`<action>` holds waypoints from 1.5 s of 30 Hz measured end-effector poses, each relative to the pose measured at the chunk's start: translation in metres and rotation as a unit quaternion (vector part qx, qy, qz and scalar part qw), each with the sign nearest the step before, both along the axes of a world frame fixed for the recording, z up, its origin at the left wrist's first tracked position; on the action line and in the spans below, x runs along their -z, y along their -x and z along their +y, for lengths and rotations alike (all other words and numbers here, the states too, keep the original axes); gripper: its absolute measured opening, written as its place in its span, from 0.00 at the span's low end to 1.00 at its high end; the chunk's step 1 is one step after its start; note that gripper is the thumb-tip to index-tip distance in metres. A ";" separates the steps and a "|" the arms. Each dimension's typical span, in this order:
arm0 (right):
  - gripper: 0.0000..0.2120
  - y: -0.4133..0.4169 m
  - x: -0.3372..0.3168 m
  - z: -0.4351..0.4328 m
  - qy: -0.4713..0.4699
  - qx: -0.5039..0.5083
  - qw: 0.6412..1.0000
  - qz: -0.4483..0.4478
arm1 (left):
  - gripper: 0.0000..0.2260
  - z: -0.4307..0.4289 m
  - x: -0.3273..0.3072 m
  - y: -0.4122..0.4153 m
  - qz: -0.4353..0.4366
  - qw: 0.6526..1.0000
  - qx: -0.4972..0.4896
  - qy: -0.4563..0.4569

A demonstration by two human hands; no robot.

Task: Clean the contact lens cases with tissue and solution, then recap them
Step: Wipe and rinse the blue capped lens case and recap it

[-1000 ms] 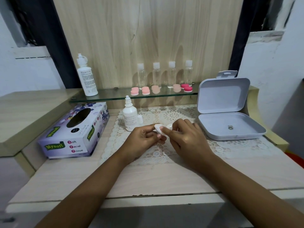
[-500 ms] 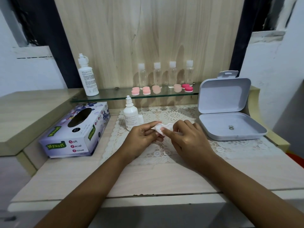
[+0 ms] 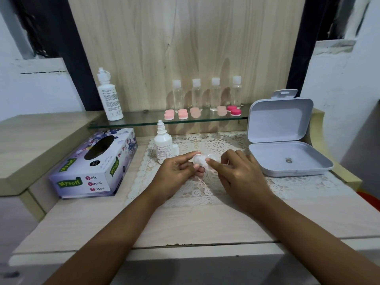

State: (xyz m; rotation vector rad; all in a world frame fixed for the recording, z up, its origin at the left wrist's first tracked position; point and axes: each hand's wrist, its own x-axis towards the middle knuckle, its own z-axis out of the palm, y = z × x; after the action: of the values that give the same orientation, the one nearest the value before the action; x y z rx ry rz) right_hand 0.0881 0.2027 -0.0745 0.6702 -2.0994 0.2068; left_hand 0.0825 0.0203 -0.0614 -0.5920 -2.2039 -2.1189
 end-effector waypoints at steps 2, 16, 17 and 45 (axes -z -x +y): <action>0.16 0.002 0.000 0.003 0.029 0.028 0.999 0.003 | 0.15 0.000 0.000 0.000 -0.001 1.000 0.000 0.004; 0.14 0.006 0.003 0.008 0.073 -0.044 0.995 -0.060 | 0.12 -0.002 0.000 0.001 -0.021 1.000 -0.005 -0.004; 0.14 0.007 0.003 0.008 0.091 -0.045 0.993 -0.068 | 0.12 -0.002 0.000 0.001 -0.022 1.000 -0.003 -0.004; 0.10 0.003 -0.011 0.001 0.251 -0.036 0.924 -0.287 | 0.14 -0.002 0.004 0.010 0.020 0.993 -0.061 0.102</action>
State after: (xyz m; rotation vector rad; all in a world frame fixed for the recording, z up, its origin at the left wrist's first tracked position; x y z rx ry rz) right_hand 0.0856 0.2034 -0.0635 0.3960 -2.4183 1.0529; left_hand 0.0729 0.0184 -0.0654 -0.4903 -2.3852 -1.8228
